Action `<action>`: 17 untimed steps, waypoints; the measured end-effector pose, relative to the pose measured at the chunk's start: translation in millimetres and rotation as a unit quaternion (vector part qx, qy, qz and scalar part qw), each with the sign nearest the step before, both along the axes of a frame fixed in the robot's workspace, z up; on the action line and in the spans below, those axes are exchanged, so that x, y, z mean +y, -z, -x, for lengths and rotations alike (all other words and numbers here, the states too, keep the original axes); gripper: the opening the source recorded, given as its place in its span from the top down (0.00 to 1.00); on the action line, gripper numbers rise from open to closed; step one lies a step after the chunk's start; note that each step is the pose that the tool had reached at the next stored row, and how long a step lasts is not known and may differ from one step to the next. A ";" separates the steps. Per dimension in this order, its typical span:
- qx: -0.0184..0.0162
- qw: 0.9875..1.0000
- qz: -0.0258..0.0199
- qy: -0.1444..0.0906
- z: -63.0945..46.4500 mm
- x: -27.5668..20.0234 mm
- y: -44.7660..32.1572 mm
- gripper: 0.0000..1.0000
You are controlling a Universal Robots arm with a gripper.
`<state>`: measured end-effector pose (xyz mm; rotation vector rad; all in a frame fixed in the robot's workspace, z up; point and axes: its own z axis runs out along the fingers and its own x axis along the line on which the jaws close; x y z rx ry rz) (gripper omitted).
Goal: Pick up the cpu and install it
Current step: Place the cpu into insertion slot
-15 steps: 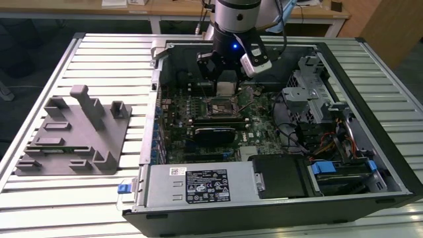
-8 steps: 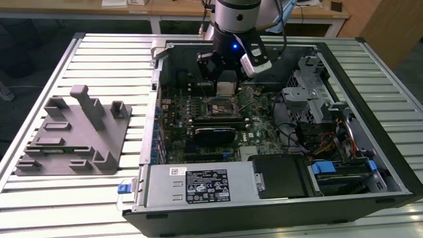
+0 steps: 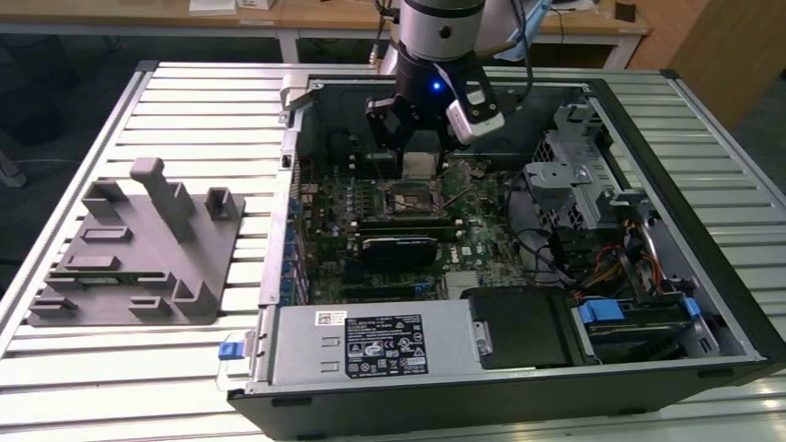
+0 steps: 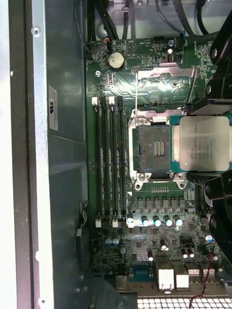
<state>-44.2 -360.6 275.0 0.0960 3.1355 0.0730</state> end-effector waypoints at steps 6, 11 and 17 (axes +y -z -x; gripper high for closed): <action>0.000 0.999 0.000 0.038 0.0 0.0 0.0 0.45; 0.000 0.997 0.000 0.071 0.1 0.0 0.0 0.45; 0.000 0.994 0.000 0.112 0.1 0.0 0.0 0.45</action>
